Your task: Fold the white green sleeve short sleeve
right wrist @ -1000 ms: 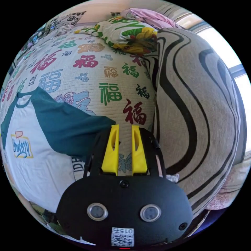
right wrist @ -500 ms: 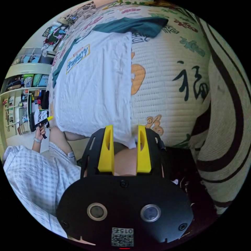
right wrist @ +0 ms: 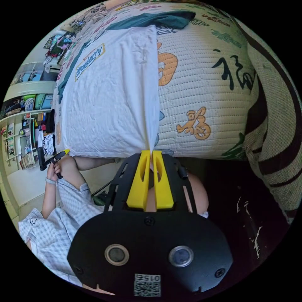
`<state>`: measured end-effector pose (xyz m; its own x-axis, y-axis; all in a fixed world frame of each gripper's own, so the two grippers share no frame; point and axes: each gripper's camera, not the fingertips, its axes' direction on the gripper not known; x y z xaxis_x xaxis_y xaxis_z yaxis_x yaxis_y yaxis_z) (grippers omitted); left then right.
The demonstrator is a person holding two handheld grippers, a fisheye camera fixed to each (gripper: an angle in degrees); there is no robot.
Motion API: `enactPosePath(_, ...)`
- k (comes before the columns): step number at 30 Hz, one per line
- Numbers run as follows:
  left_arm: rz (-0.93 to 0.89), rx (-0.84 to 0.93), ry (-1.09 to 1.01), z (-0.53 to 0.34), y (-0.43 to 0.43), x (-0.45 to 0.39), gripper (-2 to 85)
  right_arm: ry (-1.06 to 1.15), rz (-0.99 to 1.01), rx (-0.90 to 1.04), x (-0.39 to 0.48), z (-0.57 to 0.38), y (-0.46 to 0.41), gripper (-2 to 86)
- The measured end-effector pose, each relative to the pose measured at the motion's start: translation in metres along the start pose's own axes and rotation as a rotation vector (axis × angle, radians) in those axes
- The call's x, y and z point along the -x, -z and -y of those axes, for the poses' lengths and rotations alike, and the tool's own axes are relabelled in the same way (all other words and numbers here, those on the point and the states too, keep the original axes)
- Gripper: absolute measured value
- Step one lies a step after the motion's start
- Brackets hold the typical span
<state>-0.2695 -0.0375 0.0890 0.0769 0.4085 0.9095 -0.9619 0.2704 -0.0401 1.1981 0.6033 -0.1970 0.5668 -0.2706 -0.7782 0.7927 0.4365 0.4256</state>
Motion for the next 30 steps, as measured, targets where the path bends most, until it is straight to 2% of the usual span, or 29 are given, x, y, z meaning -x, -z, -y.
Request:
enactPosePath(5, 0.076, -0.069, -0.09, -0.033, 0.056, -0.034, -0.9, 0.076, -0.042, 0.002, 0.006, -0.022, 0.01, 0.0)
enactPosePath(9, 0.218, -0.029, -0.08, -0.051, 0.07, -0.035, -0.6, 0.108, -0.054, -0.008, 0.007, -0.037, 0.01, 0.2)
enactPosePath(13, 0.178, -0.052, -0.049, -0.061, 0.076, -0.029, 1.0, 0.107, -0.053, -0.008, 0.002, -0.042, 0.0, 1.0)
enactPosePath(16, 0.079, -0.135, -0.002, -0.053, 0.079, -0.027, 8.9, 0.087, -0.041, -0.043, -0.004, -0.043, -0.008, 3.5)
enactPosePath(21, 0.067, -0.073, 0.058, -0.004, 0.028, -0.037, 11.3, 0.0, -0.008, -0.022, -0.011, -0.027, -0.026, 11.0)
enactPosePath(25, 0.145, -0.031, 0.082, 0.014, -0.003, -0.053, 8.4, 0.019, -0.065, -0.009, 0.002, -0.014, -0.035, 9.1)
enactPosePath(27, 0.254, -0.019, 0.045, 0.015, -0.009, -0.07, 4.6, 0.048, -0.139, -0.013, 0.016, -0.006, -0.042, 7.5)
enactPosePath(30, 0.301, 0.023, -0.026, 0.015, -0.018, -0.084, 0.8, 0.108, -0.278, 0.051, 0.037, 0.002, -0.064, 5.0)
